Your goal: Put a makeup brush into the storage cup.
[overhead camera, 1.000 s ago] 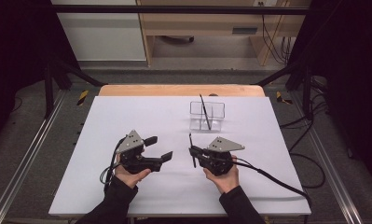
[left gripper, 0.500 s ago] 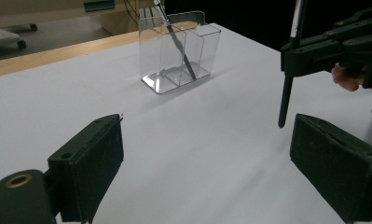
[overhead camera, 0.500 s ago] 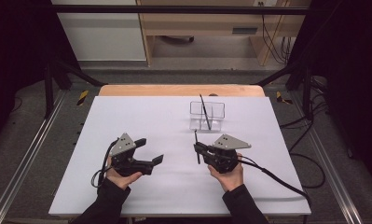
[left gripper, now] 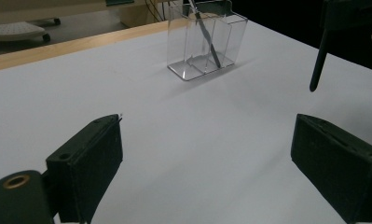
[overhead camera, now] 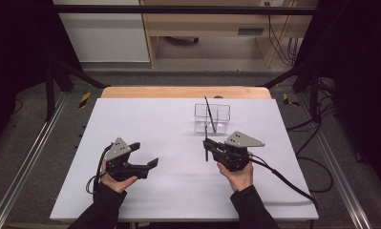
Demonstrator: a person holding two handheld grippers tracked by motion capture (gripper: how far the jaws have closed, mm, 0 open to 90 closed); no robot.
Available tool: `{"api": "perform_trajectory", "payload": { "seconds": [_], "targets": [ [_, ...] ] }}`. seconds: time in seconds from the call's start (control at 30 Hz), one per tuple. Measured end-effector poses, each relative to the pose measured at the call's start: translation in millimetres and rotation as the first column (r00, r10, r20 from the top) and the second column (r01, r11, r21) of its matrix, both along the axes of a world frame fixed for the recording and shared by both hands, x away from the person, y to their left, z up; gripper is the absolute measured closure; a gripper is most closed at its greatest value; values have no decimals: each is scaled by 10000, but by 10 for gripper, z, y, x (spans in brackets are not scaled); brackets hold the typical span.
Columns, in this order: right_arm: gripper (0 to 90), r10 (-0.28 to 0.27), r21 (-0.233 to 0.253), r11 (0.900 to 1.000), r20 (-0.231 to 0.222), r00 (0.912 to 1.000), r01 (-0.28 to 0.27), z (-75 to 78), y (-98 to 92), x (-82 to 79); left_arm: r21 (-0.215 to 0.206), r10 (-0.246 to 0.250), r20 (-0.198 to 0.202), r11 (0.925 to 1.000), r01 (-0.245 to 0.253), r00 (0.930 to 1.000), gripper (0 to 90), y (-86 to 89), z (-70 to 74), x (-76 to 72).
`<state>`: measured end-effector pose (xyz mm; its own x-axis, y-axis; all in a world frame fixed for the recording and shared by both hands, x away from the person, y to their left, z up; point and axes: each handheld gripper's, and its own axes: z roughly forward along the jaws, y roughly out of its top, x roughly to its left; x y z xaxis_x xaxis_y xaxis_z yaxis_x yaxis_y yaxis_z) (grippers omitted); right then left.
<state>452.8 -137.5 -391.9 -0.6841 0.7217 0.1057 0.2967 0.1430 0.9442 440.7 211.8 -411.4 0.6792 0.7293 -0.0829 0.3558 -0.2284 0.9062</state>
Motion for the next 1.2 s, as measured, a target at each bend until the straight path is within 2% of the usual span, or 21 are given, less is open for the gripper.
{"api": "perform_trajectory", "payload": {
  "seconds": [0.47,0.83,1.2],
  "targets": [
    [842,-489,168,9987,164,9987,486,168,-106,148,406,494,-22,9980,-492,9988,80,125,-70,-8],
    [842,-804,133,9967,162,9966,802,248,-101,312,316,670,-126,9973,-665,9977,79,184,-90,7],
    [843,-1208,265,9924,189,9925,1203,340,-120,506,443,718,-127,9965,-712,9973,78,181,-103,20]
  ]
}}
